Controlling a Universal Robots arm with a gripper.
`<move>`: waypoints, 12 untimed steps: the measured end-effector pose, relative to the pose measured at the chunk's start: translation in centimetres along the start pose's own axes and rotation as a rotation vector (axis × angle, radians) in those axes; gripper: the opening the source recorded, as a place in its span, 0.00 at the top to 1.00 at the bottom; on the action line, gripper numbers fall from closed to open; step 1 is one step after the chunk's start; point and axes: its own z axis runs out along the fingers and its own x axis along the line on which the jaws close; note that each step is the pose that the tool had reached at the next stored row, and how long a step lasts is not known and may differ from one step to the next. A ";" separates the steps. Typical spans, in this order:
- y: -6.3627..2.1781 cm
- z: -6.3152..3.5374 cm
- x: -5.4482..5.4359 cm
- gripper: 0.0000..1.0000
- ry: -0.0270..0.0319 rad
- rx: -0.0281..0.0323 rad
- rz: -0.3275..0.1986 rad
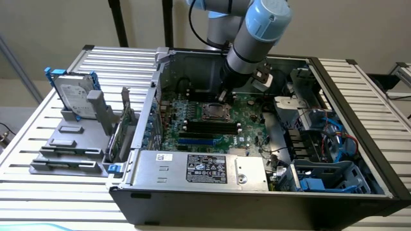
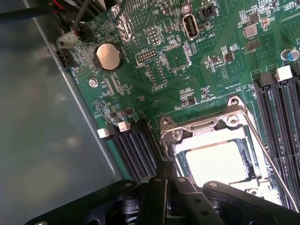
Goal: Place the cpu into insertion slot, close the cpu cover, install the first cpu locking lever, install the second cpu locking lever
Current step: 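Install the first cpu locking lever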
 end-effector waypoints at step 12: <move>-0.24 -0.41 -0.3 0.89 0.0017 0.0022 0.000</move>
